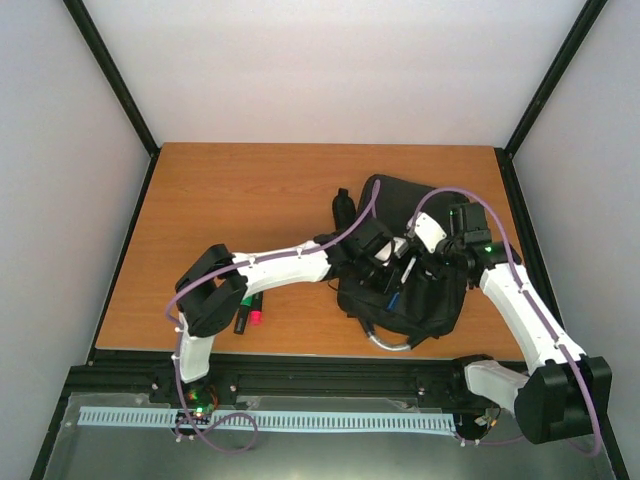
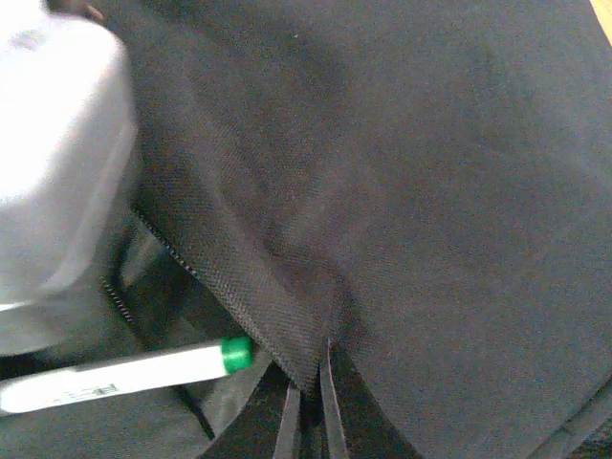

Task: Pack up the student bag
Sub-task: Place the stationery in the student bag.

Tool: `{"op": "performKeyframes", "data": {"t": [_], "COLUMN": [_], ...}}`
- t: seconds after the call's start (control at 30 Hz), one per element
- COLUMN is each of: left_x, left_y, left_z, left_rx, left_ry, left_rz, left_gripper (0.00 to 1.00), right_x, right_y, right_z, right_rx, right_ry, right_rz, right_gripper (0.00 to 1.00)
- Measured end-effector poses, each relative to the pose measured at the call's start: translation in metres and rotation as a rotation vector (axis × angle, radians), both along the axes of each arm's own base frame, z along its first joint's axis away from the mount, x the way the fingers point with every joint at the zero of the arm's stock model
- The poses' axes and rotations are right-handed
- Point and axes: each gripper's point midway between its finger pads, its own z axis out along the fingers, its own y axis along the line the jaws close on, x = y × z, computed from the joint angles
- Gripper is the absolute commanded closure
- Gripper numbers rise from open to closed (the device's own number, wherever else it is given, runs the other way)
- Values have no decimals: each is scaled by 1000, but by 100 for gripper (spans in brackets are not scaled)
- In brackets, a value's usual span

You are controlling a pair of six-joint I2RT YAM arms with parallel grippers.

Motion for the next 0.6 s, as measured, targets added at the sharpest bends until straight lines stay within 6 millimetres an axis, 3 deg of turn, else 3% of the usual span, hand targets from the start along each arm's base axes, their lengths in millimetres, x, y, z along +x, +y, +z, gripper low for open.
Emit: {"op": "performKeyframes", "data": {"t": [0.17,0.33,0.5,0.6], "left_x": [15,33,42,41], "left_y": [-6,-13,-12,-8], "left_z": [-12,-9,-11,-11], "left_rx": [36,57,85,92], "left_ry": [22,11,-8,-21], "left_rz": [45,91,110,102], "left_gripper": [99,96,69,60], "right_x": [-7,-12,-13,-13], "right_y": [5,13,19,23], "right_z": [2,2,2,1], "right_rx": [75,149,205,229], "right_ry": [45,89,122,141], "right_rz": [-46,-75,-87,-91], "right_gripper": [97,97,97,97]}}
